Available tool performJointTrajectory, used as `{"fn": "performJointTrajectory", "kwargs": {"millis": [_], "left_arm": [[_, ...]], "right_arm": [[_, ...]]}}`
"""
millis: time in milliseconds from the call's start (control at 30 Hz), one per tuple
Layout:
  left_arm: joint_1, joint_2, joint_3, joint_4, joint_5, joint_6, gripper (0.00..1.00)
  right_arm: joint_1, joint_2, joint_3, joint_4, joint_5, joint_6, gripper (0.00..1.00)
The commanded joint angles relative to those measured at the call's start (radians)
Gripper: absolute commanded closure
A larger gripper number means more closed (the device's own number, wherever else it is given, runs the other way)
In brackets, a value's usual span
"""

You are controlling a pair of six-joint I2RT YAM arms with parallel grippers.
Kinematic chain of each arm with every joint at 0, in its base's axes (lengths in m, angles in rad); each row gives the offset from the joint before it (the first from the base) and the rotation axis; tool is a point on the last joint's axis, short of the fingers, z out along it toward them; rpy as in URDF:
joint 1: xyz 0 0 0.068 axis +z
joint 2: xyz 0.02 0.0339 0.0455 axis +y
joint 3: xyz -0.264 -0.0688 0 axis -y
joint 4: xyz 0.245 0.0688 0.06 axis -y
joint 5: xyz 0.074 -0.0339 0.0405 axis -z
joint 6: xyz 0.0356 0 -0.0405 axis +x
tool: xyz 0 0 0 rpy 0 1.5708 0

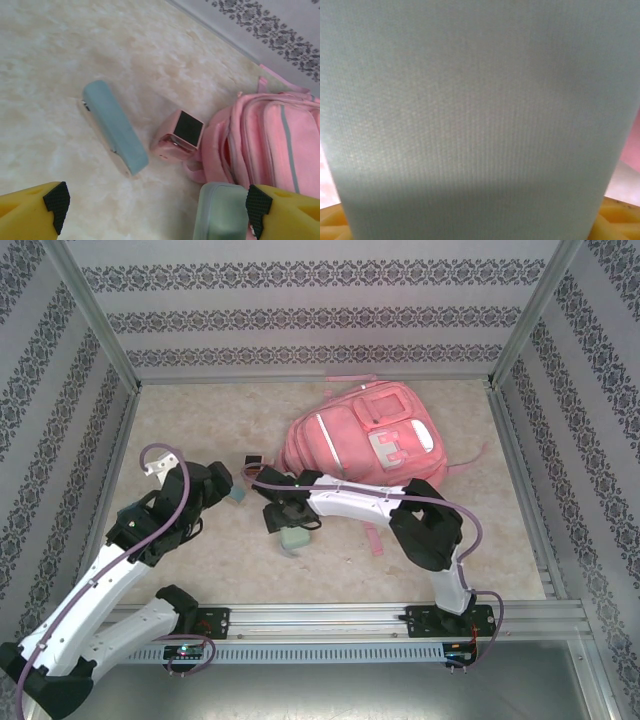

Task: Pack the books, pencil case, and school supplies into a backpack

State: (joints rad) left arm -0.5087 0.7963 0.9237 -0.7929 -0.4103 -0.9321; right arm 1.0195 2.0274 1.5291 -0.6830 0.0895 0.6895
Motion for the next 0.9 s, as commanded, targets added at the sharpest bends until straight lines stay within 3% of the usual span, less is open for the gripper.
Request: {"fn": "performJointTrajectory", "kwargs": {"millis": [0, 100, 233, 433, 600, 867], "left_arm": [[0.007, -0.017, -0.020, -0.077, -0.020, -0.030, 0.07], [0.006, -0.019, -0.026, -0.092, 0.026, -0.029, 0.07], [0.006, -0.012, -0.032, -0.096, 0.080, -0.022, 0.08], [0.007, 0.018, -0.078, -0.047, 0.189, -0.036, 0.10], [0.005, 0.053, -0.159, 0.069, 0.295, -0.094, 0.15], [-0.037, 0.150, -0.297, 0.330, 0.421, -0.211, 0.25]], "right_arm": [[0.010, 0.045, 0.066, -0.047, -0.007, -0.033, 0.18], [0.010, 0.041, 0.087, -0.067, 0.006, -0.045, 0.10], [0.005, -0.007, 0.093, -0.094, 0.057, -0.061, 0.08], [-0.033, -0.113, 0.072, -0.092, 0.101, -0.158, 0.12], [-0.123, -0.159, 0.069, -0.108, 0.153, -0.237, 0.20], [-0.273, -0.046, 0.182, -0.171, 0.117, -0.370, 0.30]]}}
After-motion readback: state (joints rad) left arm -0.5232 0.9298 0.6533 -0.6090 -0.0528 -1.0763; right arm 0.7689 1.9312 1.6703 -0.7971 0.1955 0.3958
